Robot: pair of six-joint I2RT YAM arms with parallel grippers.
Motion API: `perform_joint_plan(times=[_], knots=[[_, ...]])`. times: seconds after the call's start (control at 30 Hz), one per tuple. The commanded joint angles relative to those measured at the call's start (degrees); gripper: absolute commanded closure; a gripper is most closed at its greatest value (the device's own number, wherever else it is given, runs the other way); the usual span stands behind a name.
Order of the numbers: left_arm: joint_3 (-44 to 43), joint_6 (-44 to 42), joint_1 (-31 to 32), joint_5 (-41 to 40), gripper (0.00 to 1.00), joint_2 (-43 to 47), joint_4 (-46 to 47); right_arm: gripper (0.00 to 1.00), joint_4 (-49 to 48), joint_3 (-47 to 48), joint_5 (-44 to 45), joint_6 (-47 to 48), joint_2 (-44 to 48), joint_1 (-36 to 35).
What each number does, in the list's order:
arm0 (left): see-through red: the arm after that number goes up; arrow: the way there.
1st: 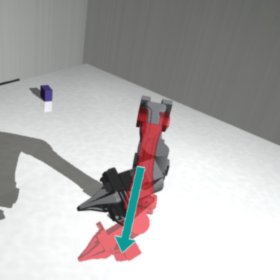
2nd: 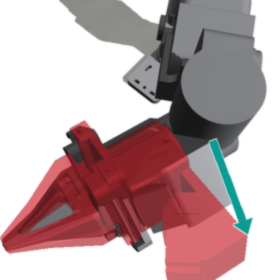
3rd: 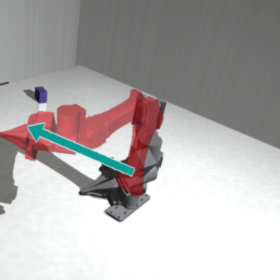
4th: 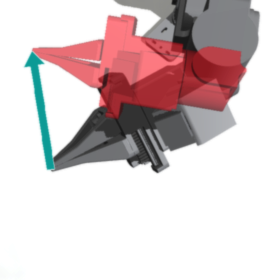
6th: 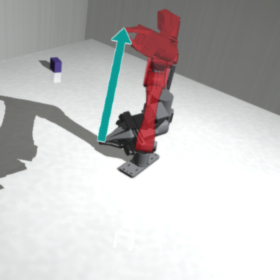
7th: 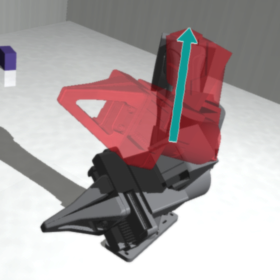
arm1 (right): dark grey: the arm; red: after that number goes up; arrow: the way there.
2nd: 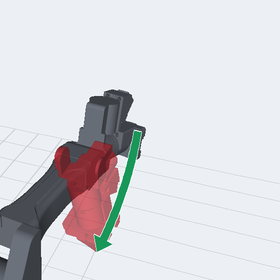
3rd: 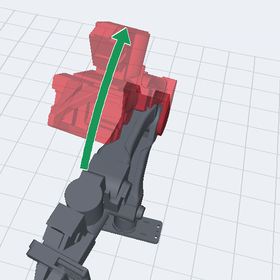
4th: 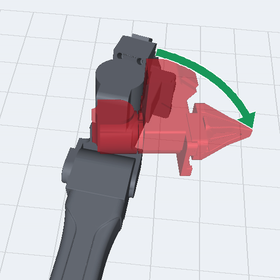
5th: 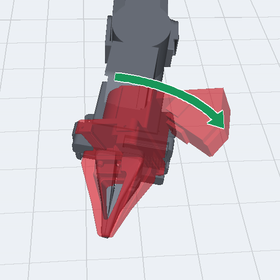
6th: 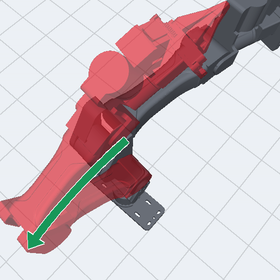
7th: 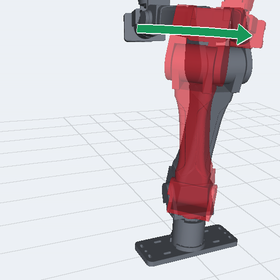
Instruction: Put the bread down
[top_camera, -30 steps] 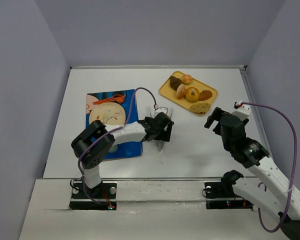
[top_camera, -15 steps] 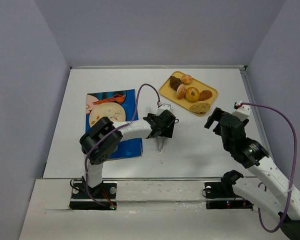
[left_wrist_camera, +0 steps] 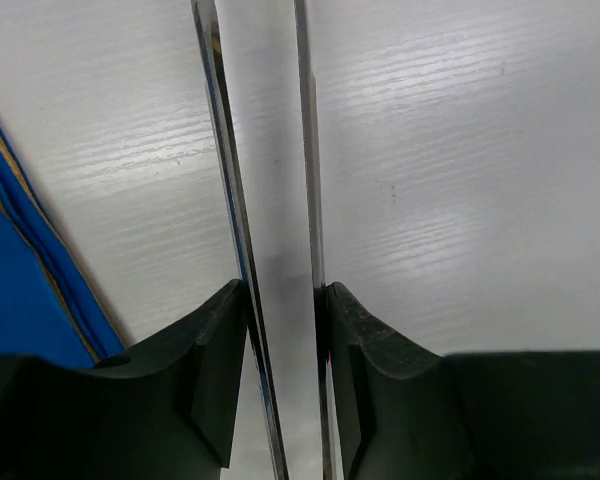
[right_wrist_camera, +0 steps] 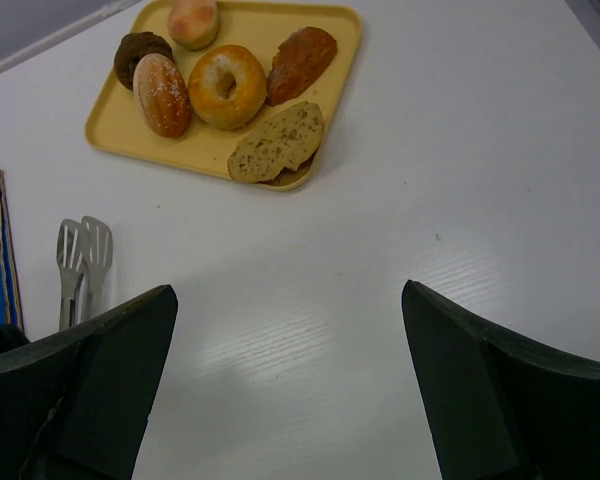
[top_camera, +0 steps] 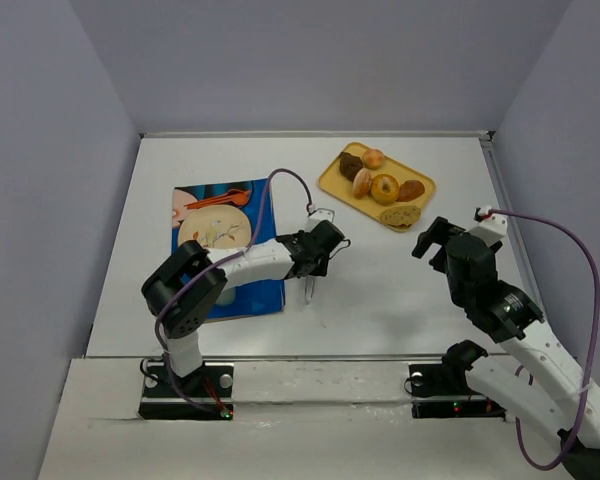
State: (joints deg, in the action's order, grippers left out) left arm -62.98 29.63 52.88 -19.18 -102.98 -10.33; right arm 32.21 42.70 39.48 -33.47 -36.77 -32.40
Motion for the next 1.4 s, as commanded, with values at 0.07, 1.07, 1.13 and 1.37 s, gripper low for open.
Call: perform_joint_plan(times=[0.07,1.07,1.13,1.37], knots=[[-0.74,-2.55,0.38,1.24,0.54,12.70,0.74,0.00,-2.14,-0.68,1.47,-0.46,1.62,-0.20],[-36.86,-17.94,-6.48,13.64,0.47,-11.19,-1.45,0.00,-2.59,-1.21,0.33,-0.28,2.50,-0.20],[-37.65,-17.59,-6.48,14.17,0.47,-12.59,-1.80,0.00,-2.67,-1.21,0.51,-0.28,2.50,-0.20],[-37.48,-17.15,-7.00,16.89,0.45,-14.44,-1.63,0.00,-2.59,-1.21,0.77,-0.36,2.23,-0.20]])
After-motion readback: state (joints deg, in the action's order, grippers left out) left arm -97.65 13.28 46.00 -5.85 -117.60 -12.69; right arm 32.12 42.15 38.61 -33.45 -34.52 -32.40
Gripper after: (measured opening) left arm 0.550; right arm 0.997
